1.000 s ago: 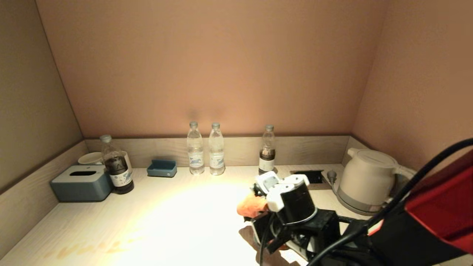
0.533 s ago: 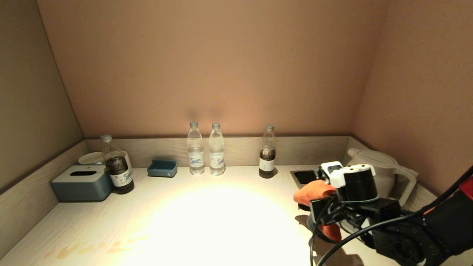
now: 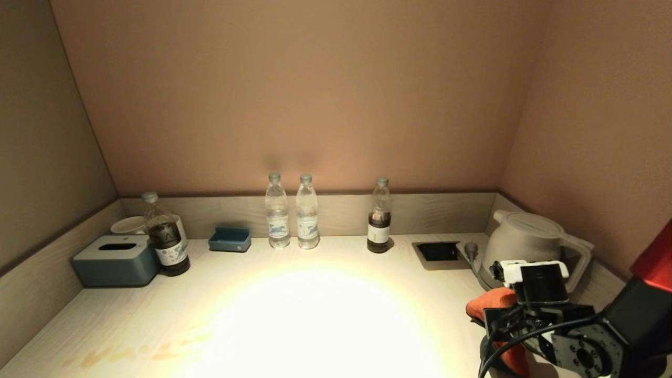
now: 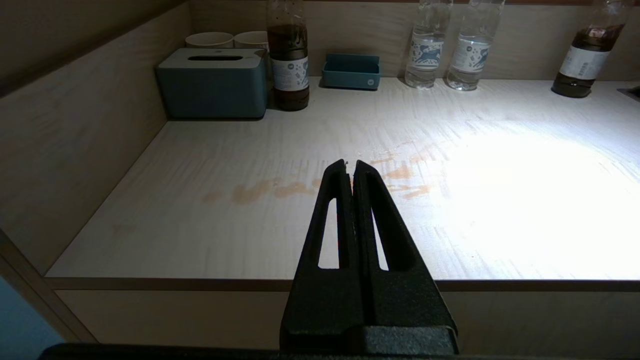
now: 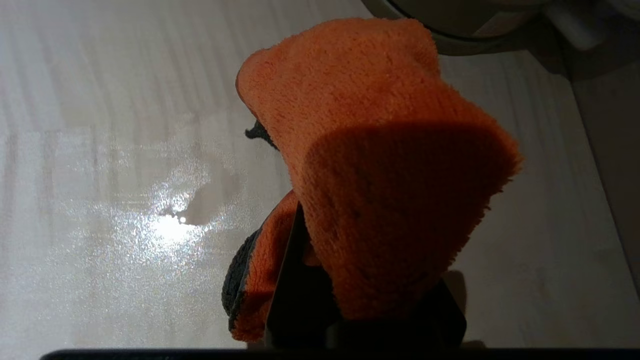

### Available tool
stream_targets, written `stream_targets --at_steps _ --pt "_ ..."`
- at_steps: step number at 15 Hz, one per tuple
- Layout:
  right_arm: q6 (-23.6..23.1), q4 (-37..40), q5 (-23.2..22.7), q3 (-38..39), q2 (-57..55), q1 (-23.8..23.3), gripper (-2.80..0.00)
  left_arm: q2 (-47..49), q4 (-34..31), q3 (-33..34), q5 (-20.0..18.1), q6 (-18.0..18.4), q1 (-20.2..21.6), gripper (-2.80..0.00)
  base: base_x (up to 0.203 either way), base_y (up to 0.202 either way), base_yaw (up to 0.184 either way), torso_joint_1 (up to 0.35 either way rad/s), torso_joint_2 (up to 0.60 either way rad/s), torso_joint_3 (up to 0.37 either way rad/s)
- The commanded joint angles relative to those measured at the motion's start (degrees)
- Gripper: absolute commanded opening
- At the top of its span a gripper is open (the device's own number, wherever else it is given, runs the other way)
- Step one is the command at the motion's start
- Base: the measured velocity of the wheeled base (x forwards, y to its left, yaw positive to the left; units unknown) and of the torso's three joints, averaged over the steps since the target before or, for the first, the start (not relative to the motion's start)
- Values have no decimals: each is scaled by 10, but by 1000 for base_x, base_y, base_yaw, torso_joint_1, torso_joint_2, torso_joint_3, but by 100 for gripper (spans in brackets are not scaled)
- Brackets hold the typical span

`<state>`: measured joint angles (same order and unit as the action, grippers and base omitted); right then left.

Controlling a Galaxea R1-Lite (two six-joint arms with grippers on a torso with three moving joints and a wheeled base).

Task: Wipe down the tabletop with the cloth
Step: Sweep the stains on the table

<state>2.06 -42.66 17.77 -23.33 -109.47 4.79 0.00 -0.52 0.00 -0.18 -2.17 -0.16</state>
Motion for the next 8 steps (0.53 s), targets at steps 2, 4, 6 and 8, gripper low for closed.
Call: stream_targets --at_steps 2,4,6,8 --pt "0 -103 0 22 -74 -3 -280 0 0 0 0 0 0 -280 0 0 0 0 0 0" --pt "0 -151 0 31 -122 6 -280 0 0 0 0 0 0 -280 0 0 0 0 0 0" --pt "-1 -213 -1 39 -149 45 -280 0 0 0 0 0 0 -280 0 0 0 0 0 0" --pt "-1 -232 -1 39 -161 65 -280 0 0 0 0 0 0 -280 0 0 0 0 0 0"
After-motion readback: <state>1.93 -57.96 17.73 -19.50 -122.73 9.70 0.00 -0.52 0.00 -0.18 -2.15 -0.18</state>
